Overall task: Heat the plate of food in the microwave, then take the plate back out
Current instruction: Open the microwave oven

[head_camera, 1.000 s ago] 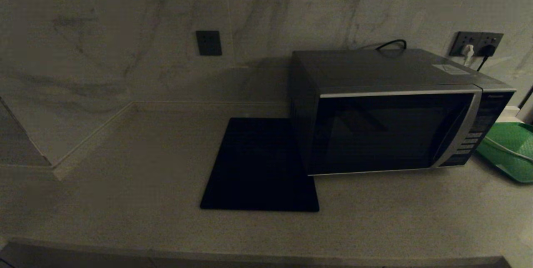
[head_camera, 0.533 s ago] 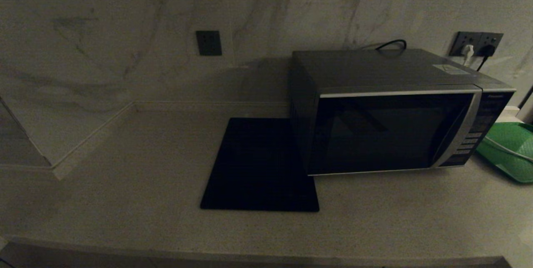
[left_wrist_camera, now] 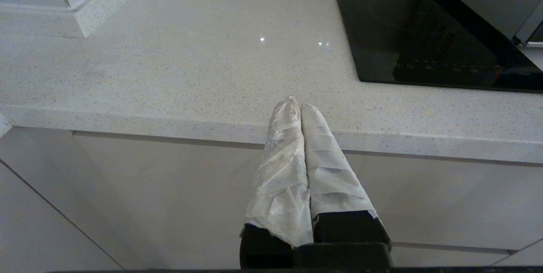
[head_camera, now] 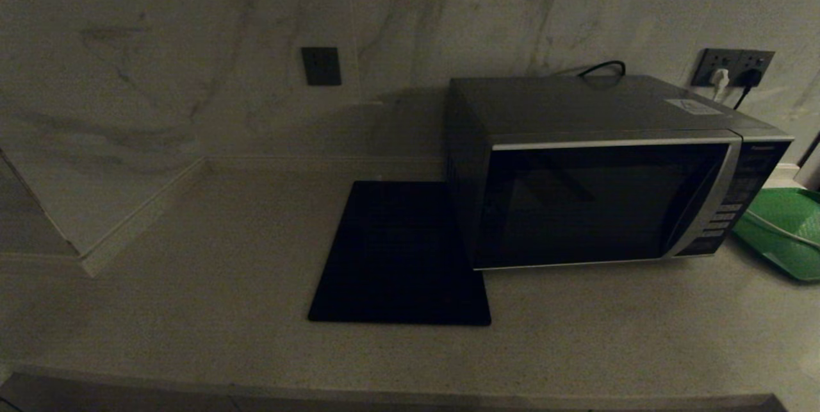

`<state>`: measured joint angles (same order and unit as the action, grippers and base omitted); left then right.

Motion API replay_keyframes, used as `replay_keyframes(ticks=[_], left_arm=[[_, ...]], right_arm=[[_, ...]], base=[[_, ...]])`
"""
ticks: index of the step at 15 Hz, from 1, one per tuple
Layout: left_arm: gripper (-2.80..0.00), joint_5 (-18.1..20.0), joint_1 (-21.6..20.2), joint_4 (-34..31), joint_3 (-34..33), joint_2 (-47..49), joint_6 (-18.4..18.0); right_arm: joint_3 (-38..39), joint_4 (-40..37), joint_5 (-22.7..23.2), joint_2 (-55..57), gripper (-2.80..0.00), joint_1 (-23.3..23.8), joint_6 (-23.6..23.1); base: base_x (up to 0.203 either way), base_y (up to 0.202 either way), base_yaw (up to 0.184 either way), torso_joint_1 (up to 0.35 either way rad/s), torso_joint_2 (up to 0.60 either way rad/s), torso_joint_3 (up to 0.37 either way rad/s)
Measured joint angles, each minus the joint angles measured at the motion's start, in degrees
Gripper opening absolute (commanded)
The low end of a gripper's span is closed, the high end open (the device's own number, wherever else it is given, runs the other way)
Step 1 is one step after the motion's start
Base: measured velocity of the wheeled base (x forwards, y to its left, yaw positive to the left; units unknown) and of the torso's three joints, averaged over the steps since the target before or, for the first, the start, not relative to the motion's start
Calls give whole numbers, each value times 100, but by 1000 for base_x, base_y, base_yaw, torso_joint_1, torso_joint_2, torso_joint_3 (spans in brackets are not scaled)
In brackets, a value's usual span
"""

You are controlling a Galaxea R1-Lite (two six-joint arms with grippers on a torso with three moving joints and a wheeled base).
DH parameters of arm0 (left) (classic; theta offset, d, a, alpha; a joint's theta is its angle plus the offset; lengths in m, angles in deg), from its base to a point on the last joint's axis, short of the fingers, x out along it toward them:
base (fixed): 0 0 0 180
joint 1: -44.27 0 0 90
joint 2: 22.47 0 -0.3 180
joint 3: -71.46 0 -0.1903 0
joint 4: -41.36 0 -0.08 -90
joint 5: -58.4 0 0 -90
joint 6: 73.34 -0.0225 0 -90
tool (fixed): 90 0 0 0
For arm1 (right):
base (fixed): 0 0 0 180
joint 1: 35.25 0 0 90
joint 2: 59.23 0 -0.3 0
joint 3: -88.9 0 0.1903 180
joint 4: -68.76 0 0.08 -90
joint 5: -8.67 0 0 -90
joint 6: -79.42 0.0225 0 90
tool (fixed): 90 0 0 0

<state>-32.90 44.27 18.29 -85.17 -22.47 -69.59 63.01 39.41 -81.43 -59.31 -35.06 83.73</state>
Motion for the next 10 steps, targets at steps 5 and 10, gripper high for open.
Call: replay_keyframes(ticks=[5,10], left_arm=[[-280,2,0,0,0,0,0],[-280,1,0,0,0,0,-2]], right_arm=[[234,601,-32,0,-280,0,53],[250,596,-34,0,-280,0,51]], base=[[0,0,0,0,0,0],[0,0,0,0,0,0]])
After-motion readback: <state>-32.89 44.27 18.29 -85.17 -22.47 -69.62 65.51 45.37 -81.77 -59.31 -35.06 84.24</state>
